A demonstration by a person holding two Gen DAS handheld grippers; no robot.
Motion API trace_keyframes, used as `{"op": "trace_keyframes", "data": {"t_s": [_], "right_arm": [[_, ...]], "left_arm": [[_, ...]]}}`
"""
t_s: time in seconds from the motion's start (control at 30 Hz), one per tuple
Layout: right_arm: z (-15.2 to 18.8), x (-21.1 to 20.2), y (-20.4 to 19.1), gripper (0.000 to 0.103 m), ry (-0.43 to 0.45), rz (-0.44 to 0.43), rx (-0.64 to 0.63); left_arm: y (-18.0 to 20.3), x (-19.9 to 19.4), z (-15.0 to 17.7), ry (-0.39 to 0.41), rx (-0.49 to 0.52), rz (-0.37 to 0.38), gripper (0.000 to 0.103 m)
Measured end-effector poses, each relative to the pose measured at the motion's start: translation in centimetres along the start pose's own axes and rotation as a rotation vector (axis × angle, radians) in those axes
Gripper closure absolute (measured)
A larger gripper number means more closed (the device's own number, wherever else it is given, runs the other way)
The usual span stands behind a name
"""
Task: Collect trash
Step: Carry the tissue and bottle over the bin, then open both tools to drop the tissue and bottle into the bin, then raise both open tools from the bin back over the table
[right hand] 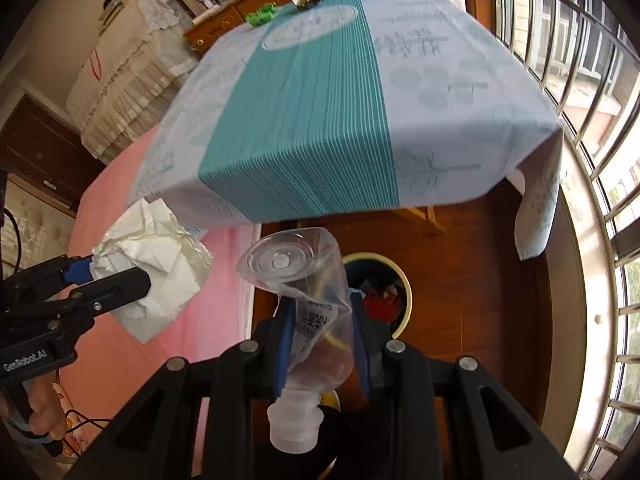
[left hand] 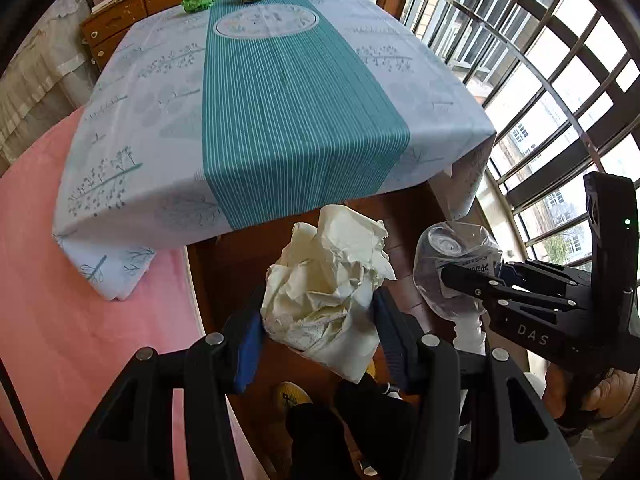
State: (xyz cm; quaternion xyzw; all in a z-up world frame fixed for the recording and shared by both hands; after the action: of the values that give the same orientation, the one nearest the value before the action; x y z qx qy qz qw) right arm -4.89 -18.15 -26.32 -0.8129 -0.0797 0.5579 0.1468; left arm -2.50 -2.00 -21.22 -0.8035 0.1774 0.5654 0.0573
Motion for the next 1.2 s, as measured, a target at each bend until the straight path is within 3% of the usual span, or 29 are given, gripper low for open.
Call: {"op": "trace_keyframes", "data": {"t_s": [0.1,0.3,0.47,0.7,0.8,0.87,1.0,1.07,1.2], "right_arm": [[3.1,4.8,1.3,0.076,-0.083,0.026,0.06],[6.9,13.1,4.3,0.076,-0.179,0.072,0.123],[7.6,19.0,6.6,0.076,-0.208,0.1,0.127],[6.1,24.9,8.4,0.076,-0.202,0.105,0.133],[5.5,26.6,9.0,0.074,-0.203,0.093,0.161],[5.2,27.3,9.4,0.074,-0.201,0.096,0.187],[4.9,28.4,9.6,0.053,-0.198,0.113,0.208],[4.8,28.4,9.5,0.053,-0.188,0.109,0.211],[4.5,28.3,9.1,0.053,-0.181,0.109,0.203]], "left_arm": [[-0.3,4.2,2.7,-0.034,0.015,-0.014,0.053],[-1.4,14.3,7.1,-0.147,-0.052,0.002,0.053],[-1.8,21.6,8.2,-0.175,-0.07,-0.013,0.052],[-2.2,30.0,8.3,-0.194,-0.072,-0.051,0.049],[-2.7,32.3,8.4,-0.196,-0.093,-0.063,0.045],[-3.1,33.4,8.5,-0.209,-0.107,-0.063,0.037],[-4.5,34.2,8.1,-0.224,-0.15,-0.061,0.017],[-4.9,34.0,8.1,-0.209,-0.157,-0.073,0.008],[-5.2,32.6,7.8,-0.178,-0.152,-0.087,0.008]]}}
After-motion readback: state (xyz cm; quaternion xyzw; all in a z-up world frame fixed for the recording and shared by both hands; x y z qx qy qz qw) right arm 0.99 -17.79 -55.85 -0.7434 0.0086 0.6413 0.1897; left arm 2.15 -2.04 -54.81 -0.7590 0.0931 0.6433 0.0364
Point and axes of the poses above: each gripper's, at about its wrist camera, not at the fingertips, and x roughly the way its jaws point, y to its right, z to its underside, the point moved 5 cm from there along x, roughly the way its jaws point, and after that the axes turned 3 degrees about y, right-handed, at the moved point
